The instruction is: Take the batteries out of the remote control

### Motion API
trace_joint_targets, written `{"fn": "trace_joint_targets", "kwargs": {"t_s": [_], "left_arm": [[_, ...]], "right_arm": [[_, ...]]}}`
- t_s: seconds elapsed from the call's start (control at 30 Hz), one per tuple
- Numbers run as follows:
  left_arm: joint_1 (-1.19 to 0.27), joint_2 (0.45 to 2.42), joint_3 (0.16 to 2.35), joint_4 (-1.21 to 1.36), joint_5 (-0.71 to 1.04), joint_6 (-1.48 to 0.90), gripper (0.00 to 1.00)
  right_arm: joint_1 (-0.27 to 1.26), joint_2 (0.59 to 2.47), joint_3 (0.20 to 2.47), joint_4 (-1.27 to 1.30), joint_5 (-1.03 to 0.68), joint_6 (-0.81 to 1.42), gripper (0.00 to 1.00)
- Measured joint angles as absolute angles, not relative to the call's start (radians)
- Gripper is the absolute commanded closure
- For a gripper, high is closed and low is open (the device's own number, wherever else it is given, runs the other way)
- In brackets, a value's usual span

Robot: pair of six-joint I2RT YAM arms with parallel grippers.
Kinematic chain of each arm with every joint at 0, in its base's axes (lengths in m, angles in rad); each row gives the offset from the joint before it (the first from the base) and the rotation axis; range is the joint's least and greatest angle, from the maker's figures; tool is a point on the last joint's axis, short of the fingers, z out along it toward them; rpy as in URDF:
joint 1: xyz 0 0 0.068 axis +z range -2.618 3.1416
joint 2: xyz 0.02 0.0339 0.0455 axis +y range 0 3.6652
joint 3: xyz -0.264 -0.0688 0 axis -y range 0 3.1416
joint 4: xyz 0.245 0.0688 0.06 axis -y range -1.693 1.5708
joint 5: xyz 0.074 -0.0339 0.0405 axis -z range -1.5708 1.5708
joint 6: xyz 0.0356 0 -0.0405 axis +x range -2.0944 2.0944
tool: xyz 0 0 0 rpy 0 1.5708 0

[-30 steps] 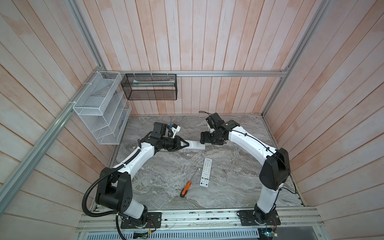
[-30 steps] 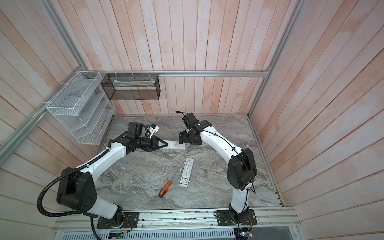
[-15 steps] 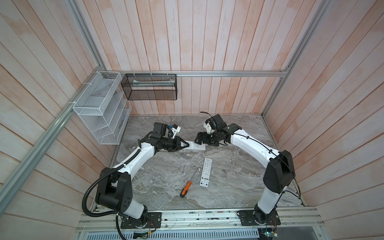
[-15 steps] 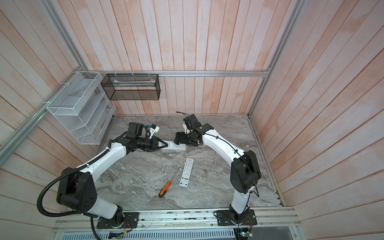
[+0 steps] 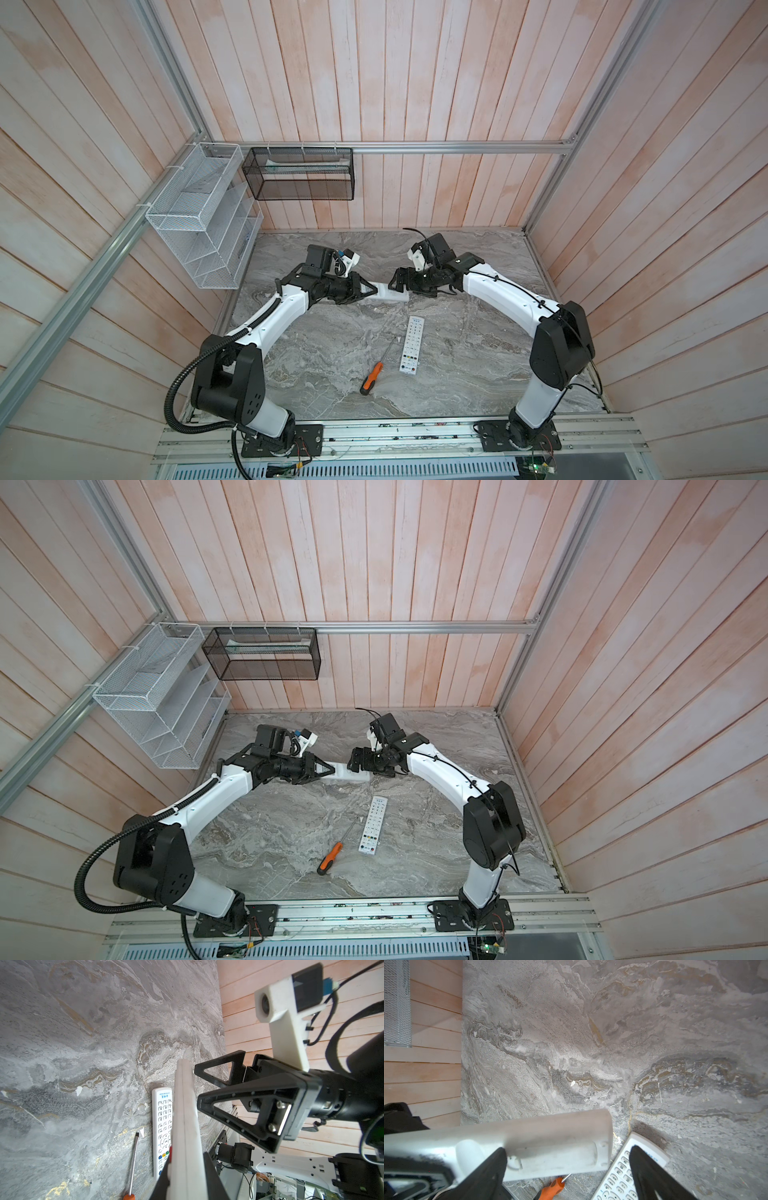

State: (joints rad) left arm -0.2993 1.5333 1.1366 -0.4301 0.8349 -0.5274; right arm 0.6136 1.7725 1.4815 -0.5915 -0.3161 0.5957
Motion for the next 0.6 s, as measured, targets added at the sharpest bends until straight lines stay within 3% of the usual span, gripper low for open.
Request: {"fn": "trace_joint_targets", "kwargs": {"t_s": [0.6], "left_arm": [[-0.295,1.519,1.108,-0.402,0.836,-0.533,0.86]], "right_arm": [[0.619,1.761,1.447,-0.583,-0.320,0.603,0.07]]}}
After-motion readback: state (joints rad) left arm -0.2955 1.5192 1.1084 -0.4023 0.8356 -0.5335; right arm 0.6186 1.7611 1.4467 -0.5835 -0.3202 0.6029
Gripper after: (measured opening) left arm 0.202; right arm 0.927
